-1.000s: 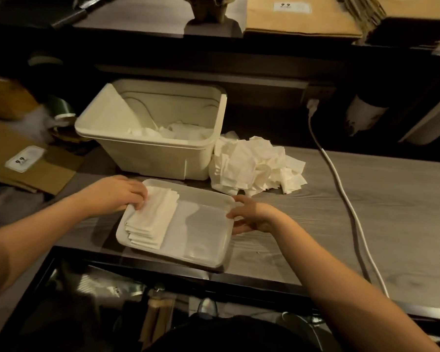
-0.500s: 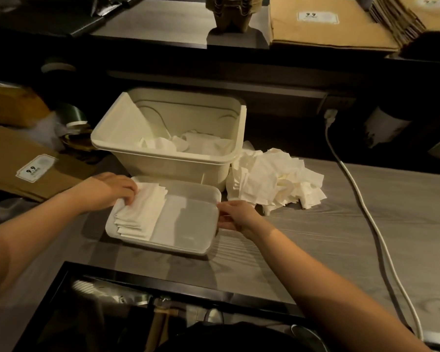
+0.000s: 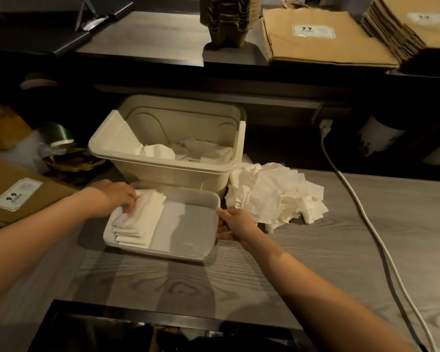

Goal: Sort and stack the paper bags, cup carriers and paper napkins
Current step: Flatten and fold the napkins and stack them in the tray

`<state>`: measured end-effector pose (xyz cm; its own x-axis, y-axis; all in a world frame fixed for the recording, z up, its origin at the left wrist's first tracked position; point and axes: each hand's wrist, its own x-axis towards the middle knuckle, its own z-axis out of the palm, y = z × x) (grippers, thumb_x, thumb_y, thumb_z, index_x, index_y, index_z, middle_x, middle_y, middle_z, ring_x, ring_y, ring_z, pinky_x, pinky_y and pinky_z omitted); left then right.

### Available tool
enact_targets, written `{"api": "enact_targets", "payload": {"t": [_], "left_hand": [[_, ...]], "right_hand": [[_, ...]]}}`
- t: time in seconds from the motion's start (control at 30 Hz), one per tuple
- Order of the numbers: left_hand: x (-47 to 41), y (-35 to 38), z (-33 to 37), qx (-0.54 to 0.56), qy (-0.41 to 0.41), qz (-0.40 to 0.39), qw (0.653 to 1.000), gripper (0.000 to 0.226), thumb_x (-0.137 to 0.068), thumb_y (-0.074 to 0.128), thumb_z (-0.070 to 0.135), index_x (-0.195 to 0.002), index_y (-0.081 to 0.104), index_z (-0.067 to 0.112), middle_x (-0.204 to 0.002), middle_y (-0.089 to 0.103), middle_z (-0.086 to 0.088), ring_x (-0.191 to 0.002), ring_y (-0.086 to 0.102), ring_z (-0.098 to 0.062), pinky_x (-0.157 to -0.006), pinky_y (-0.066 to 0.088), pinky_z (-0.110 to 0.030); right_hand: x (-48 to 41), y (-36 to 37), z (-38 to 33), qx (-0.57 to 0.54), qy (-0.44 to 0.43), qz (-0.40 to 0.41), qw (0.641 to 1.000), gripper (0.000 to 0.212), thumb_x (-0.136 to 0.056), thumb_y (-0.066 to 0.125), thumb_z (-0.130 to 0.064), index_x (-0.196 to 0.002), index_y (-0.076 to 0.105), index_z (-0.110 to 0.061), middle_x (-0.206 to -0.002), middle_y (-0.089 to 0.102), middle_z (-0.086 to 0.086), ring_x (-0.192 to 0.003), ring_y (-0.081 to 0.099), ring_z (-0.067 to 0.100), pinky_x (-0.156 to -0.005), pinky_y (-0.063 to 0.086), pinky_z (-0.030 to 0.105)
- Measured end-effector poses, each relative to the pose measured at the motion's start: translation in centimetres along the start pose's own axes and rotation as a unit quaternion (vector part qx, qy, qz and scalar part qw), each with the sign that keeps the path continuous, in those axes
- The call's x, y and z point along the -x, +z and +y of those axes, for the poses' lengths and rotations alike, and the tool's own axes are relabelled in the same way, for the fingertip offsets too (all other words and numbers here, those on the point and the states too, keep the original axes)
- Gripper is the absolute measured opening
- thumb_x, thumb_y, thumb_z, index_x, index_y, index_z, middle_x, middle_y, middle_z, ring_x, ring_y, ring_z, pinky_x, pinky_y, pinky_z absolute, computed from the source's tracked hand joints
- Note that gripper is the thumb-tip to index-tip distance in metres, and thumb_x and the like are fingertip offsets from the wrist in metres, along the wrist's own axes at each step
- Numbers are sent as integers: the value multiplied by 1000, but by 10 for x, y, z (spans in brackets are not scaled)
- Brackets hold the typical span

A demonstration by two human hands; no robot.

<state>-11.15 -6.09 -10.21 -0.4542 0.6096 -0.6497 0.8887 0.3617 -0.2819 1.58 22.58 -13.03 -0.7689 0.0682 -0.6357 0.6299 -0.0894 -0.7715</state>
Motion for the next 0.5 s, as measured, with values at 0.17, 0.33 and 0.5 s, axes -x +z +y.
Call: {"api": "enact_targets", "payload": {"t": [0.17, 0.33, 0.5], "left_hand": [[-4, -32, 28, 116, -104, 99, 983, 21, -92, 48, 26, -110, 50, 35, -116, 49, 15, -108, 48, -4, -89, 34, -24], [-3, -31, 53, 251, -43, 5, 967, 46, -88, 60, 31, -130, 41, 36, -132, 33, 10, -109, 47, -8, -91, 41, -21], [-2, -54, 63, 287, -71, 51, 954, 45, -91, 58, 32, -131, 39, 37, -130, 37, 9, -102, 50, -1, -85, 43, -17]], "right_hand": [[7, -6, 1, -7, -3, -15, 1000, 23, -97, 50, -21, -98, 61, -1, -70, 57, 6, -49, 57, 8, -48, 54, 22], [16, -9, 3, -4, 17, -34, 999, 26, -97, 49, -26, -95, 60, -2, -72, 56, 6, -56, 57, 12, -49, 53, 22], [28, -28, 5, 80, 19, -35, 996, 30, -98, 44, -36, -91, 62, -13, -76, 59, 0, -60, 53, 9, -50, 45, 18]]}}
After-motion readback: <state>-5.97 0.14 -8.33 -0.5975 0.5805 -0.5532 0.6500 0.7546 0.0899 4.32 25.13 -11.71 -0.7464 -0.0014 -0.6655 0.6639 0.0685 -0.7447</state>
